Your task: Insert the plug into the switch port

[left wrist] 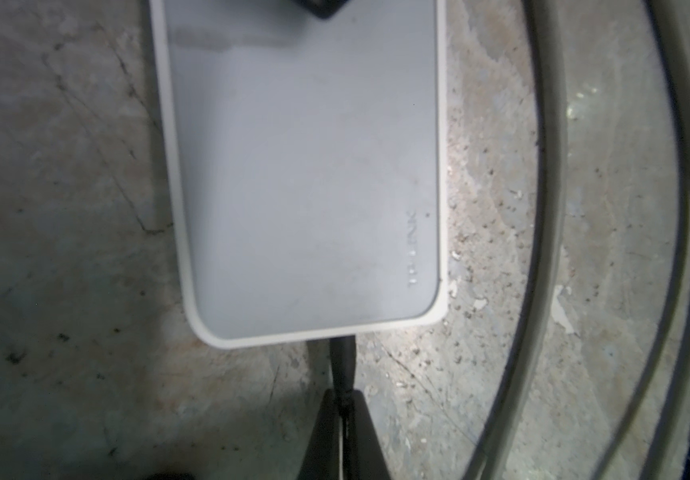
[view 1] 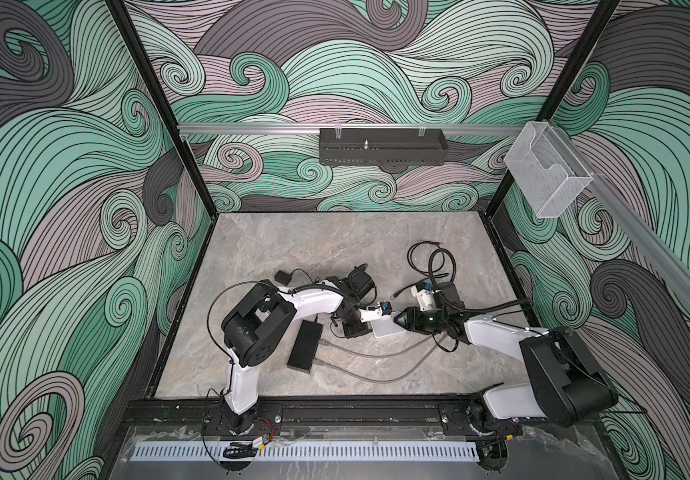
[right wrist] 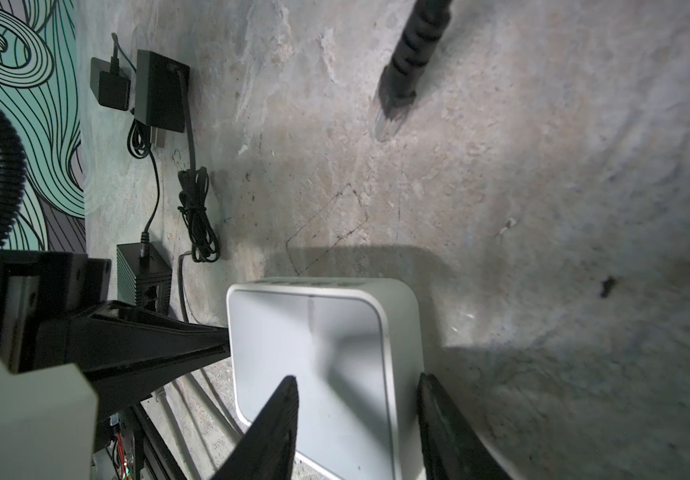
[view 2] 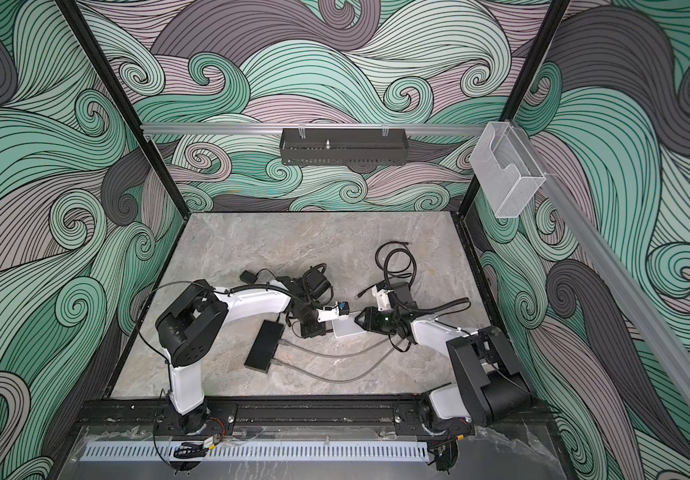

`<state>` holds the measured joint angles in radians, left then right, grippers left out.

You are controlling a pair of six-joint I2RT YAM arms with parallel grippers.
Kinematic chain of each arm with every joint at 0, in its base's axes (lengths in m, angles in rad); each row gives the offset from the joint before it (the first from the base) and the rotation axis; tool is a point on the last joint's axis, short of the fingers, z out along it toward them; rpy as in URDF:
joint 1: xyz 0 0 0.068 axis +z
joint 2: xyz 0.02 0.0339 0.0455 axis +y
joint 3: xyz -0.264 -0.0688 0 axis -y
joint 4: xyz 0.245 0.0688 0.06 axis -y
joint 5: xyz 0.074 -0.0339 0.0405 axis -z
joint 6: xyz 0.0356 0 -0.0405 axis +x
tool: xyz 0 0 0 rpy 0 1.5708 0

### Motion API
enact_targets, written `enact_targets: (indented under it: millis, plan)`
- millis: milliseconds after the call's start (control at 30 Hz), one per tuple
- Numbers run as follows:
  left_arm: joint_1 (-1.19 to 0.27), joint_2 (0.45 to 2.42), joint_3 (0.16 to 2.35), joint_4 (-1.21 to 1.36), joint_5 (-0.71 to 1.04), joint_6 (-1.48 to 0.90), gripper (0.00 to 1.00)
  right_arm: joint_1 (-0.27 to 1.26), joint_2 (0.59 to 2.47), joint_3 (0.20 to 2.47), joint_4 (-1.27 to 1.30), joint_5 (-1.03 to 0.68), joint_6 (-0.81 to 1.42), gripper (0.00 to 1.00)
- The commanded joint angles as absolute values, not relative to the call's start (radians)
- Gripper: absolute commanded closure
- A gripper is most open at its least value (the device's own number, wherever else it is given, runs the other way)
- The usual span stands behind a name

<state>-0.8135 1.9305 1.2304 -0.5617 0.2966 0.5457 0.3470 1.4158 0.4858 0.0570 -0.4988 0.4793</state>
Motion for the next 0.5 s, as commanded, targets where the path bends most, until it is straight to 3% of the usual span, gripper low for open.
enact_targets:
  millis: [0,467]
  plan:
    - [-0.828,1.957,1.31,-0.491,0.364,0.548,1.0,0.4,1.422,0.5,0.065,-0.601,0.486,0.53]
    - [-0.841,1.992,1.433,-0.513,0.391,0.532,1.0,0.443,1.392,0.518,0.038,-0.58,0.49,0.53]
